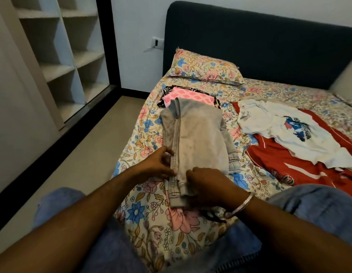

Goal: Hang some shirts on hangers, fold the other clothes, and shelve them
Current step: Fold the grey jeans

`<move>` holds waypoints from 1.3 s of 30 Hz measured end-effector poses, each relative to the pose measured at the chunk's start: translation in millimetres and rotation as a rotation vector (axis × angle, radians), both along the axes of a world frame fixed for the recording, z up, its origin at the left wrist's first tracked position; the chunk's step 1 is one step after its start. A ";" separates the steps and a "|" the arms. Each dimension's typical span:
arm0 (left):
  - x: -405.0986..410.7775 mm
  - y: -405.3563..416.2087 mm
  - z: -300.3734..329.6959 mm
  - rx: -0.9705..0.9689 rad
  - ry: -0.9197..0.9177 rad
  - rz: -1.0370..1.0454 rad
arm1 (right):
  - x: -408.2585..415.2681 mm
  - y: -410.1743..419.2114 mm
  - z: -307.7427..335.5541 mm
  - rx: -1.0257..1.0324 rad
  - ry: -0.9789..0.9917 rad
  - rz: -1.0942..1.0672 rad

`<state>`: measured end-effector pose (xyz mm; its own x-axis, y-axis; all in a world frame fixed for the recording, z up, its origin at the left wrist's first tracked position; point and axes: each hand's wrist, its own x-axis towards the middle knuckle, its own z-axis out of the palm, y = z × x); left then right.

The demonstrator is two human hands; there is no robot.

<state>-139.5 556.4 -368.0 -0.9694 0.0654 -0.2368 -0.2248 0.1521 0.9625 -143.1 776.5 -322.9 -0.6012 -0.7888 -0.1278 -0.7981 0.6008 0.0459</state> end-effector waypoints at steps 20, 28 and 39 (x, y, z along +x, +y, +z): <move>1.6 4.2 8.8 0.010 -0.149 0.029 | 24.2 -12.8 9.4 0.086 -0.049 0.151; 3.2 25.8 13.7 0.016 -0.083 0.147 | -49.2 27.7 27.2 -0.313 -0.308 -0.714; -32.3 12.9 7.8 -0.276 0.225 0.414 | -127.5 30.1 43.2 -1.003 -0.691 -1.009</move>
